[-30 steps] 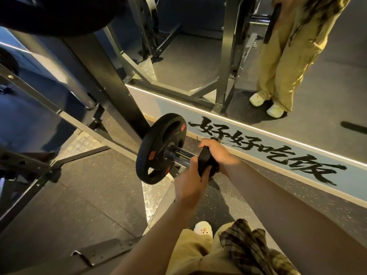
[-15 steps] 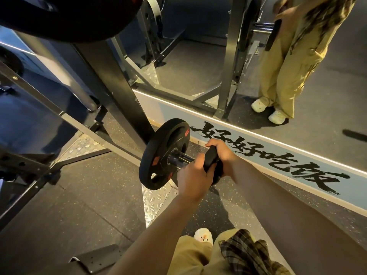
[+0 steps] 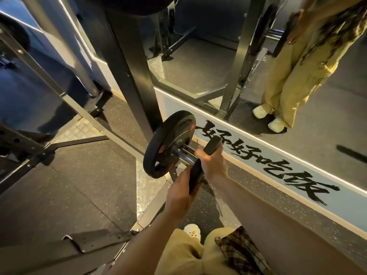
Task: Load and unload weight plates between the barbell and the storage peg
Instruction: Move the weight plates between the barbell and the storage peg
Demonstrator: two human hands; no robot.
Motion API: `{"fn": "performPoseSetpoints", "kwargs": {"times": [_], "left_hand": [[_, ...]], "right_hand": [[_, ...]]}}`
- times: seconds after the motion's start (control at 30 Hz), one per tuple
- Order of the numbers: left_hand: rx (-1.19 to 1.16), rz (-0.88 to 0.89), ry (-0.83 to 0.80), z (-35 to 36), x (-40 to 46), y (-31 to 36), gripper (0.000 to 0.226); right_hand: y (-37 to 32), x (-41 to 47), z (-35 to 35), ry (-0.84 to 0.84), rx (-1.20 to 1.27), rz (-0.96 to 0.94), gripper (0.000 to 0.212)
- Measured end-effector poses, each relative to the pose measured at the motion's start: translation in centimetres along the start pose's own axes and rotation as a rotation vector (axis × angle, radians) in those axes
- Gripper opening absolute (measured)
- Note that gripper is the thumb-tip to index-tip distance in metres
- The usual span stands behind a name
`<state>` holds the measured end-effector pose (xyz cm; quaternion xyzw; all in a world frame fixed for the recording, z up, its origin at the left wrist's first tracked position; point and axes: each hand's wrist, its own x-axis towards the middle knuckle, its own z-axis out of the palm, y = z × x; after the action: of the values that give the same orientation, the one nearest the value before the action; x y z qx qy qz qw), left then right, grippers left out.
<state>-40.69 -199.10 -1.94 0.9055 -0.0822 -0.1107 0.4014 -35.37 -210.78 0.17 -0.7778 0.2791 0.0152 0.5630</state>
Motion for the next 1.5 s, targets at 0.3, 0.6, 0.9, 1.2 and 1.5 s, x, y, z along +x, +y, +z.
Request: {"fn": "performPoseSetpoints", "kwargs": {"times": [0.3,0.6,0.9,1.2,1.5], "left_hand": [[0.186,0.048,0.576,-8.5,3.5,-1.0,0.061],[0.151,-0.065,0.323,-8.1,7.9,-1.2,0.048],[0.138,-0.073,0.291,-8.3,7.5,-1.8,0.052],[0.124,-0.097,0.273,-8.4,7.4,-1.4,0.055],[0.13,-0.107,0.262,-8.6,7.4,-1.0,0.057]], "right_hand": [[0.0,0.0,-0.1,-0.034,-0.02,0.009,0.053],[0.0,0.2,0.1,-0.023,-0.023,0.042,0.053],[-2.3,2.6,-1.1,-0.181,0.262,0.382,0.04],[-4.7,3.4,-1.0,-0.178,0.271,0.463,0.019],[-3.1,2.2,0.8,-0.064,0.147,0.266,0.035]]}}
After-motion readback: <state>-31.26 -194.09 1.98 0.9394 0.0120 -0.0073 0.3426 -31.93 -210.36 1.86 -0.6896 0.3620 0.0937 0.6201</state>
